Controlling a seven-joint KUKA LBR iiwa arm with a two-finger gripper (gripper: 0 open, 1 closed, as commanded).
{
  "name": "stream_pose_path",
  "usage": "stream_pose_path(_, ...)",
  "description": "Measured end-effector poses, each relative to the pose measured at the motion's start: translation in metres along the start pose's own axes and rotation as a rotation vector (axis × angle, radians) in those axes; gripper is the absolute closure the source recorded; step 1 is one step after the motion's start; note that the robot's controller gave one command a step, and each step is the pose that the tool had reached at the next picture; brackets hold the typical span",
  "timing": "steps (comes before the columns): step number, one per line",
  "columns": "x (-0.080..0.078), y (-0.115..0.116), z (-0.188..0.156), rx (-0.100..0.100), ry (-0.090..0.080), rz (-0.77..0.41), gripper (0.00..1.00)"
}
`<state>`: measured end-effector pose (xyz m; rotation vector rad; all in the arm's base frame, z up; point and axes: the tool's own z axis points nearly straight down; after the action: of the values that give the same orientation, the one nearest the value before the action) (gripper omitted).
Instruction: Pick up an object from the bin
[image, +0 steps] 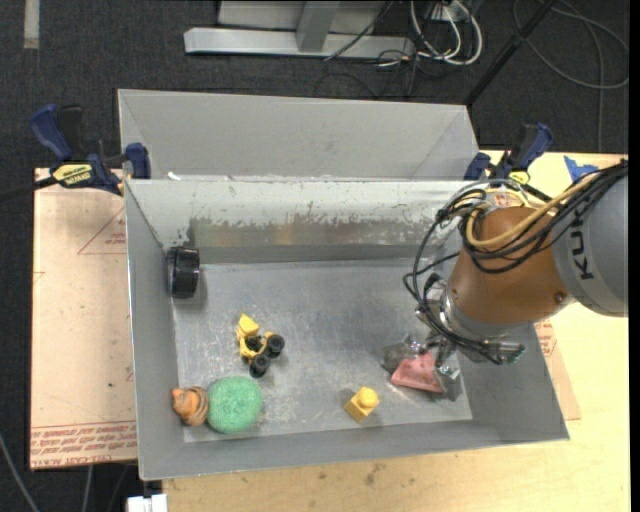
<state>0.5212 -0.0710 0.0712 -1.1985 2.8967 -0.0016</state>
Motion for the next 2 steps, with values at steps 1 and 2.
stream_pose_path(1,-0.0001,0.0,0.0,0.0,0.0,-0.001,1.0)
stream_pose_path(2,-0.0002,0.0001,0.0,0.0,0.0,-0.002,1.0)
